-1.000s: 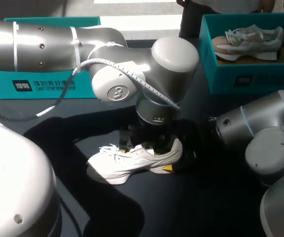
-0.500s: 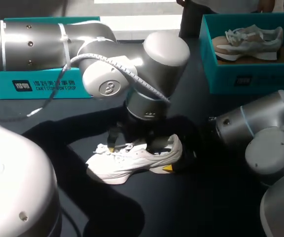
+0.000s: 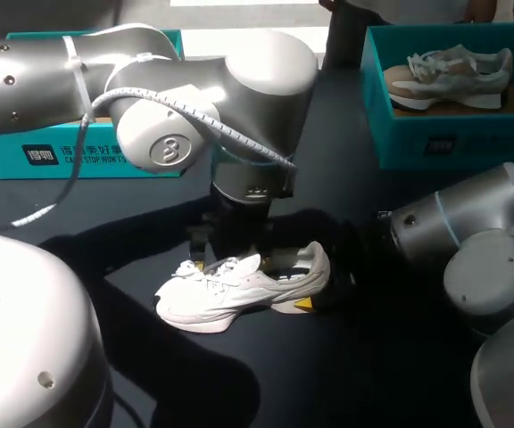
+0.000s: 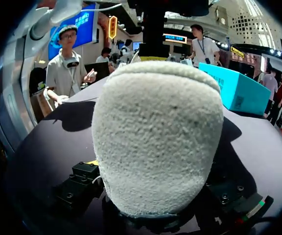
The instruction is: Take the shoe out of the shoebox, open the shoe tongue, remove and reinsert the insole, then place the shoe into the shoebox
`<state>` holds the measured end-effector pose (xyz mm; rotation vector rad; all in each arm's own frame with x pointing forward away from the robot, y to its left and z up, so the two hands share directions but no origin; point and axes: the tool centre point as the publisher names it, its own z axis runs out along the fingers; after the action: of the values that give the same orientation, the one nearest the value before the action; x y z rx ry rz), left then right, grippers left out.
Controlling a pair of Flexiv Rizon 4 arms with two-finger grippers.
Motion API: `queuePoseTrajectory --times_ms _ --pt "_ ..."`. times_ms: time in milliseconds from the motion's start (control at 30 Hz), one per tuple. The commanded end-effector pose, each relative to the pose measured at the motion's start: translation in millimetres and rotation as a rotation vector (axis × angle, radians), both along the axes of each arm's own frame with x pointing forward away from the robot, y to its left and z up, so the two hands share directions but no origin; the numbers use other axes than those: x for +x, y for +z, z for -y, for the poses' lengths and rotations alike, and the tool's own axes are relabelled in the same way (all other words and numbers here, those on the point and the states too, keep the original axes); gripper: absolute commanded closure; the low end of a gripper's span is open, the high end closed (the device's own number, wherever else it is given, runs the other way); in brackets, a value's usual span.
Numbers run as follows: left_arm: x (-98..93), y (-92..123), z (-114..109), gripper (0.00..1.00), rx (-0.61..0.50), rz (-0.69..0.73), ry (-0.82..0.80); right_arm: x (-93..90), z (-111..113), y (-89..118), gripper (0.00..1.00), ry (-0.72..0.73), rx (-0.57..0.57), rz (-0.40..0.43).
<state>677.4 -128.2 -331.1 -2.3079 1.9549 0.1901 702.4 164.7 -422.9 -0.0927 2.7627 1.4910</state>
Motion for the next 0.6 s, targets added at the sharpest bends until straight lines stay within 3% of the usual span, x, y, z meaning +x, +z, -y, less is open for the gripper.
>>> queuePoseTrajectory --times_ms 33,100,233,400,600 --pt "3.8 -1 0 0.38 -0.016 -0.006 -0.006 -2.0 -2 -4 1.00 -0.003 -0.003 0.001" --pt "5.6 -2 3 0.62 -0.023 -0.010 -0.010 -2.0 -2 -4 1.00 -0.003 -0.003 0.001" --pt "10.9 -4 6 1.00 -0.044 -0.019 -0.016 -2.0 -2 -4 1.00 -0.003 -0.003 0.001" --pt "10.3 0 10 1.00 -0.061 -0.018 -0.033 -2.0 -2 -4 1.00 -0.003 -0.003 0.001" --pt "-4.5 12 3 1.00 -0.107 0.004 -0.019 -2.0 -2 -4 1.00 -0.003 -0.003 0.001"
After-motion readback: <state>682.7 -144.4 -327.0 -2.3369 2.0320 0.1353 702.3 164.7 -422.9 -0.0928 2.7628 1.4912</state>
